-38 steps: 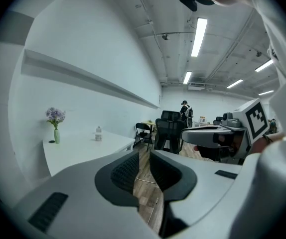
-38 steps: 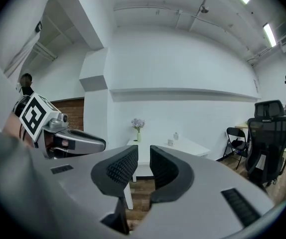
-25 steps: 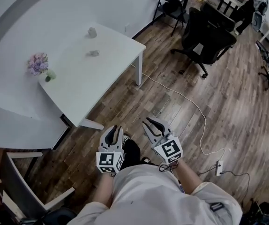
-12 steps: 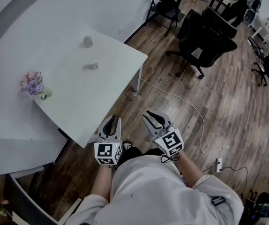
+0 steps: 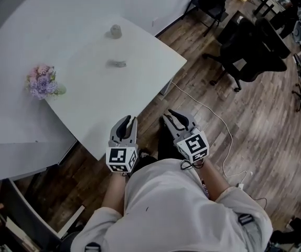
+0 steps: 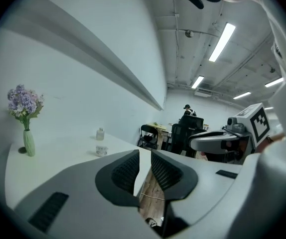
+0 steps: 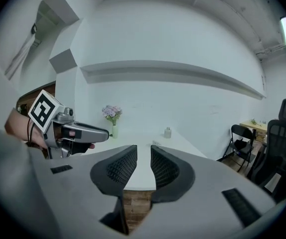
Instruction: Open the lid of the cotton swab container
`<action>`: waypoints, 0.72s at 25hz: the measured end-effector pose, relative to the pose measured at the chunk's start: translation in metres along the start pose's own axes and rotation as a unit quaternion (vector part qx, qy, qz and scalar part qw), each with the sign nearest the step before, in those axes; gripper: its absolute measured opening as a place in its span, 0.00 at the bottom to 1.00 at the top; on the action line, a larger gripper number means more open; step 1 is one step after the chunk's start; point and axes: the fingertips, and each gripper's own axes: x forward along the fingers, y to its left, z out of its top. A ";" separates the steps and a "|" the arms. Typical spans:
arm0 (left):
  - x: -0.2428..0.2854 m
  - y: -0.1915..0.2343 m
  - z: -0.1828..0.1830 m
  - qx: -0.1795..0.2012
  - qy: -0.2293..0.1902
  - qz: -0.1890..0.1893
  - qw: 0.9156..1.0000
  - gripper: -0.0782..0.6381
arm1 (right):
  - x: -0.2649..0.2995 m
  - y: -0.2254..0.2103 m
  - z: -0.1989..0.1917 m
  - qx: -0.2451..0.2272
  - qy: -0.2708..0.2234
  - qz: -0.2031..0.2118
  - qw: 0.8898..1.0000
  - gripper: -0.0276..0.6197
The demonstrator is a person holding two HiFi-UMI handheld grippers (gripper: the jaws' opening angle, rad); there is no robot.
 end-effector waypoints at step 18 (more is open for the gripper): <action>0.187 0.075 0.049 -0.025 0.051 0.156 0.986 0.23 | 0.173 -0.167 0.044 -0.030 0.023 0.167 0.985 0.18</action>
